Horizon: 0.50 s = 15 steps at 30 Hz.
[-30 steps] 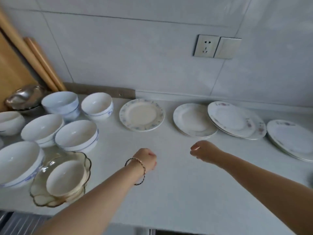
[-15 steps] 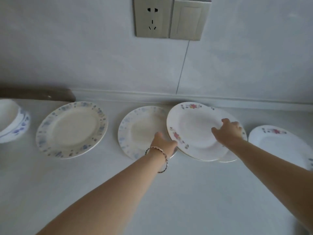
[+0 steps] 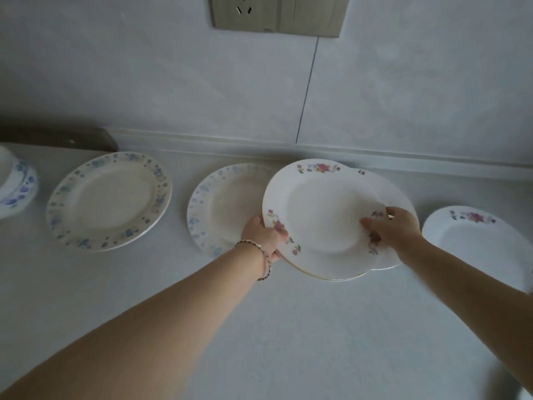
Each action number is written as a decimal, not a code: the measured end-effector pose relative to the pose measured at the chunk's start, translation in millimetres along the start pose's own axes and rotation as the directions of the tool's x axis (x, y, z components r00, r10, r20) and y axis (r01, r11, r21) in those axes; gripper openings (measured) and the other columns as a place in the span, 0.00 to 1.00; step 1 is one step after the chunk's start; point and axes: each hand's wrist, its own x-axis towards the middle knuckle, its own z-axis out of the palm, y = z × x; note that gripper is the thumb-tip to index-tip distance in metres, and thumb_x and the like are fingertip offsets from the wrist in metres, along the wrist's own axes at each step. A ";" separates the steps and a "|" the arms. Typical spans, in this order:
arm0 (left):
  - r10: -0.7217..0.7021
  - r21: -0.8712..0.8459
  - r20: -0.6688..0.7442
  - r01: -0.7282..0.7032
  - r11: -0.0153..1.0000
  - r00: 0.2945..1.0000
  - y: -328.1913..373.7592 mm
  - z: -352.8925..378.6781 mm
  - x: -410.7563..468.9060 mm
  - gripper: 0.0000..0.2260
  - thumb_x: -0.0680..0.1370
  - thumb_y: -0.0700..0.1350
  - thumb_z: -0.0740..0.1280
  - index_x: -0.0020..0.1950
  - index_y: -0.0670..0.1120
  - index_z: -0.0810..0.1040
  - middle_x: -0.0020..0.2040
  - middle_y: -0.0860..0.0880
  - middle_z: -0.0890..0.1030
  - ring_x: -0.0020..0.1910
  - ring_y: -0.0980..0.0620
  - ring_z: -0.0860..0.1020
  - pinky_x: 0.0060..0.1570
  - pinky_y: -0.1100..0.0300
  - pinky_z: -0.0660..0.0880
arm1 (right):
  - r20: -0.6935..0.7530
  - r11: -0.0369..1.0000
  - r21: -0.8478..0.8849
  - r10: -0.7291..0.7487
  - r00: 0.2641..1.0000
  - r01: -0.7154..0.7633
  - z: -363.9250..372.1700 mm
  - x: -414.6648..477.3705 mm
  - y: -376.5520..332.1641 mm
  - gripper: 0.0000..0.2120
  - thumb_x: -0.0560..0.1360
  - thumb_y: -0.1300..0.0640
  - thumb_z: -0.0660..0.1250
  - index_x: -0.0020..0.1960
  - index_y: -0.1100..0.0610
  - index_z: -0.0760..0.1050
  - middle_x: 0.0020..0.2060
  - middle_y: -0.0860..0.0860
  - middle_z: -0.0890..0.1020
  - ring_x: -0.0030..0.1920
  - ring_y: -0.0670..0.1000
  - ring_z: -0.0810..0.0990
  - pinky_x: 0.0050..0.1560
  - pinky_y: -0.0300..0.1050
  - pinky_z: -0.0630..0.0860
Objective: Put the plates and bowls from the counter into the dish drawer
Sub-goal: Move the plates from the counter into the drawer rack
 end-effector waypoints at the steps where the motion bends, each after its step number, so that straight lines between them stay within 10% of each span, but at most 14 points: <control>1: 0.007 -0.005 0.003 -0.007 1.000 1.000 0.7 -10.9 -10.4 0.10 0.74 0.29 0.64 0.47 0.43 0.74 0.51 0.41 0.80 0.53 0.41 0.79 0.52 0.44 0.77 | 0.032 1.000 0.012 -0.028 0.999 0.028 0.2 -9.4 -2.4 0.18 0.70 0.58 0.71 0.59 0.62 0.76 0.46 0.59 0.80 0.47 0.57 0.79 0.51 0.46 0.74; 10: 0.085 0.272 -0.149 -0.042 0.961 0.985 -20.7 -169.0 -116.3 0.04 0.69 0.34 0.68 0.37 0.41 0.75 0.39 0.39 0.78 0.38 0.45 0.77 0.52 0.44 0.76 | 0.407 0.969 -0.089 -0.176 0.896 0.231 57.7 -141.8 -23.0 0.14 0.75 0.54 0.63 0.55 0.63 0.74 0.49 0.57 0.81 0.50 0.58 0.80 0.53 0.53 0.78; 15: 0.066 0.412 -0.293 0.064 0.909 0.954 -61.5 -271.9 -174.9 0.01 0.68 0.39 0.69 0.37 0.42 0.78 0.47 0.33 0.82 0.50 0.37 0.81 0.54 0.39 0.77 | 0.509 0.946 -0.124 -0.197 0.838 0.298 116.6 -242.4 -26.0 0.14 0.75 0.52 0.64 0.51 0.64 0.74 0.46 0.58 0.82 0.48 0.60 0.80 0.48 0.54 0.77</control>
